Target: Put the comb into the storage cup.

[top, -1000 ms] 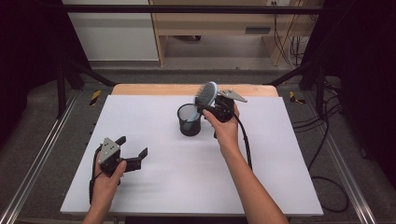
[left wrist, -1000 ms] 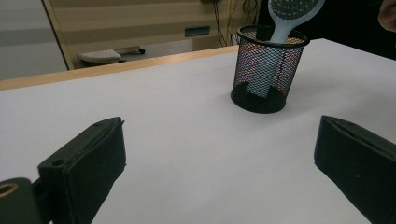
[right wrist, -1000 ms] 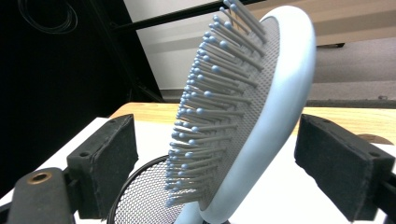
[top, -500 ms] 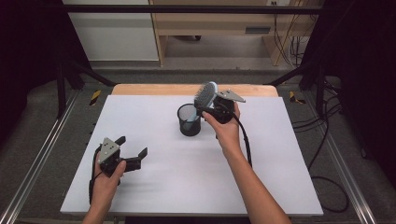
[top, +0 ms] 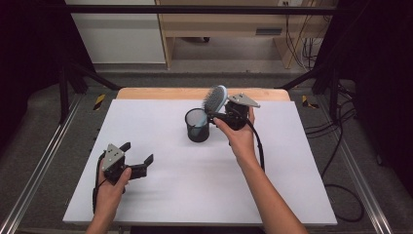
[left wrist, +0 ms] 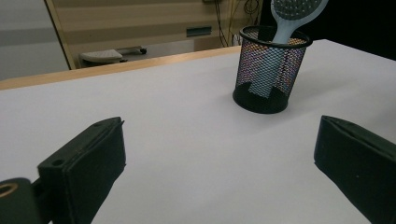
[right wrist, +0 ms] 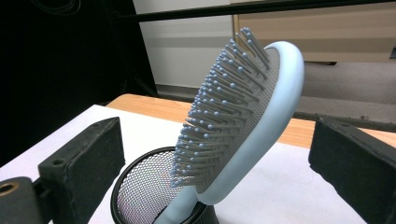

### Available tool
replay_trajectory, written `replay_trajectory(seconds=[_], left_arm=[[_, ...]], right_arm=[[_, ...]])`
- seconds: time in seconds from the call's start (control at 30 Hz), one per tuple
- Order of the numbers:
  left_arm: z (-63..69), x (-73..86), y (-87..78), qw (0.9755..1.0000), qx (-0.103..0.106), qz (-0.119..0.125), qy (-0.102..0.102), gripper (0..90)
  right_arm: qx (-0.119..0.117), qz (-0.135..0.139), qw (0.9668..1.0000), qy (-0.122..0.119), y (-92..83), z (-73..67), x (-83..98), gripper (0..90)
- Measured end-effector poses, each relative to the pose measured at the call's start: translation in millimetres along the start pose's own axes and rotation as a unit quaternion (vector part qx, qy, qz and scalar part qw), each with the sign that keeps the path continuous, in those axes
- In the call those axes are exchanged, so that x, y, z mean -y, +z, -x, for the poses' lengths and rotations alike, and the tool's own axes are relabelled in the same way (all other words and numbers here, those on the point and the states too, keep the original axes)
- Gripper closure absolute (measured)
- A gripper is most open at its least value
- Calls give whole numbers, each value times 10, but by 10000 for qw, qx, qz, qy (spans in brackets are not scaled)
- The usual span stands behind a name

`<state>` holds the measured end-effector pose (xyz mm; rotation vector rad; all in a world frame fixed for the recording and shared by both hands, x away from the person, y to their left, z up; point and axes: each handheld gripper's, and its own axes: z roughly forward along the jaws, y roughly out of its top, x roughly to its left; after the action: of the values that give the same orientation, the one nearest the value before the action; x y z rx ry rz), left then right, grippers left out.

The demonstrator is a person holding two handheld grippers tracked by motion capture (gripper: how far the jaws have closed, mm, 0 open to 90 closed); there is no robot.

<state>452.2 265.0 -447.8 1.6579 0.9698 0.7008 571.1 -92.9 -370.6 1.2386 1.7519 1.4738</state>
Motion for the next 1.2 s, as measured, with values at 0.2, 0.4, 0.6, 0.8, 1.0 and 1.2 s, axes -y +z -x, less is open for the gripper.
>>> replay_trajectory(seconds=[0.2,0.4,0.6,0.8,1.0,1.2], left_arm=[[-10,-1,-6,10000,-18,13,-17,20],[-16,0,-8,10000,-29,16,-19,20],[-26,-2,-14,10000,-57,34,-23,20],[-38,-2,-20,10000,-77,46,-37,20],[-40,-3,-26,9999,-91,54,-44,20],[-60,-3,-35,9999,-111,60,-72,20]], right_arm=[[-55,78,9999,-32,-64,20,-9,35],[-113,165,9998,-85,-139,31,-21,42],[-137,223,9995,-169,-214,46,-35,45],[-186,298,9992,-210,-305,82,-46,42],[-169,327,9990,-272,-390,137,-57,44],[-119,359,9990,-257,-457,209,-69,45]])
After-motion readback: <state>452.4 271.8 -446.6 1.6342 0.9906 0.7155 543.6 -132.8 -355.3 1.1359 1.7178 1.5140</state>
